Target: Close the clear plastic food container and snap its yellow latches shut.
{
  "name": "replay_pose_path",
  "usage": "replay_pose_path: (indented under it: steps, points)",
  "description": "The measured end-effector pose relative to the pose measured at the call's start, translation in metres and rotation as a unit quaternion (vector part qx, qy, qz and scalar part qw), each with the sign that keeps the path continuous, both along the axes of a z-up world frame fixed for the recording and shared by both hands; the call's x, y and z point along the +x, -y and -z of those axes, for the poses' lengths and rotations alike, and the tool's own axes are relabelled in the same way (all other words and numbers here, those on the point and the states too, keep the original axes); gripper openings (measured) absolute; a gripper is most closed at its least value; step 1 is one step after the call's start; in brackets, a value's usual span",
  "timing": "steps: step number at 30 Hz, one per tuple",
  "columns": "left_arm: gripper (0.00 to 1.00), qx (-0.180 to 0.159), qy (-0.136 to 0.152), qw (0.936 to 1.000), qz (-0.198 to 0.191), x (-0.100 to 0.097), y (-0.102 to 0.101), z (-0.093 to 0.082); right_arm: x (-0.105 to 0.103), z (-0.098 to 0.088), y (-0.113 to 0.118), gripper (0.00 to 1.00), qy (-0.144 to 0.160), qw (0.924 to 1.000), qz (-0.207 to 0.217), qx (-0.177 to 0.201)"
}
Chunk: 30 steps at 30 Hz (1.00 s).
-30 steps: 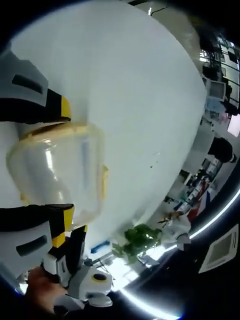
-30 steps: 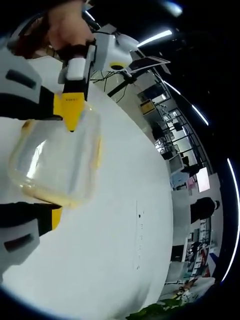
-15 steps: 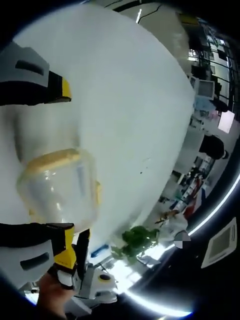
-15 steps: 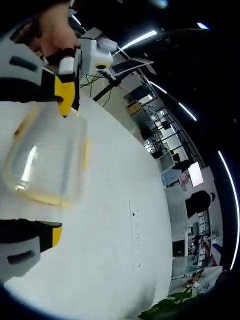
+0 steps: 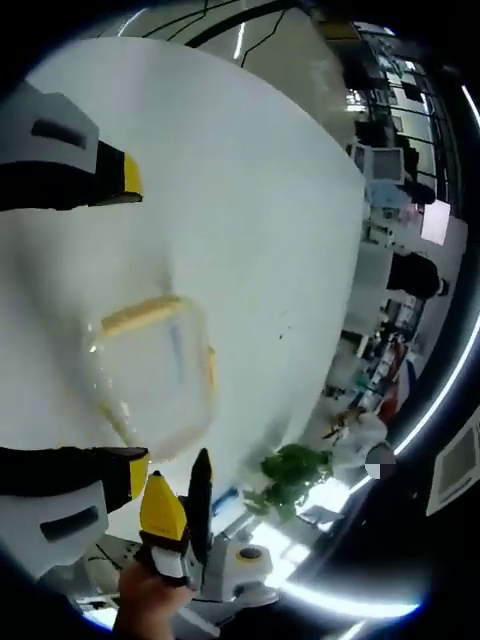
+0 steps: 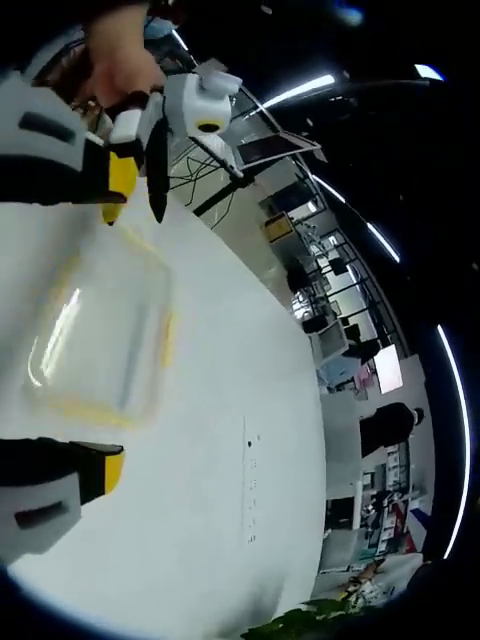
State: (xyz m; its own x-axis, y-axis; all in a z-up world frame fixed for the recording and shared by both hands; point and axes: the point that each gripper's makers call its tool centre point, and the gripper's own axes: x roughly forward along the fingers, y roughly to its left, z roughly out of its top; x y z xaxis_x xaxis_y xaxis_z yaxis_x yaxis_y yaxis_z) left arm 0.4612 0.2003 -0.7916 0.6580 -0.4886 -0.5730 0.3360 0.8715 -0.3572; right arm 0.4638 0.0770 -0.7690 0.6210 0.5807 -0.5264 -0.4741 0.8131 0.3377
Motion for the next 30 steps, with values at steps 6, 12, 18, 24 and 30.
replay_pose_path:
  steps: [6, 12, 18, 24, 30]
  points:
    - [0.99, 0.041, 0.041, 0.9978, 0.031, -0.042, -0.007, -0.031, -0.030, -0.019, 0.020, 1.00, 0.021, 0.9995, -0.011, -0.021]
    - [0.99, 0.085, 0.094, 0.9908, 0.048, -0.083, -0.014, -0.054, -0.073, -0.037, 0.047, 1.00, 0.047, 0.9982, -0.018, -0.031]
    - [0.94, 0.144, 0.098, 0.9823, 0.069, -0.131, -0.021, -0.056, -0.126, -0.035, 0.078, 1.00, 0.054, 0.9966, -0.038, -0.049]
    - [0.98, 0.127, 0.082, 0.9865, 0.064, -0.168, -0.023, -0.057, -0.171, -0.034, 0.111, 1.00, 0.054, 0.9961, -0.037, -0.059]
    - [0.98, 0.117, 0.065, 0.9896, 0.052, -0.199, -0.035, -0.062, -0.209, -0.026, 0.139, 1.00, 0.041, 0.9954, -0.039, -0.077]
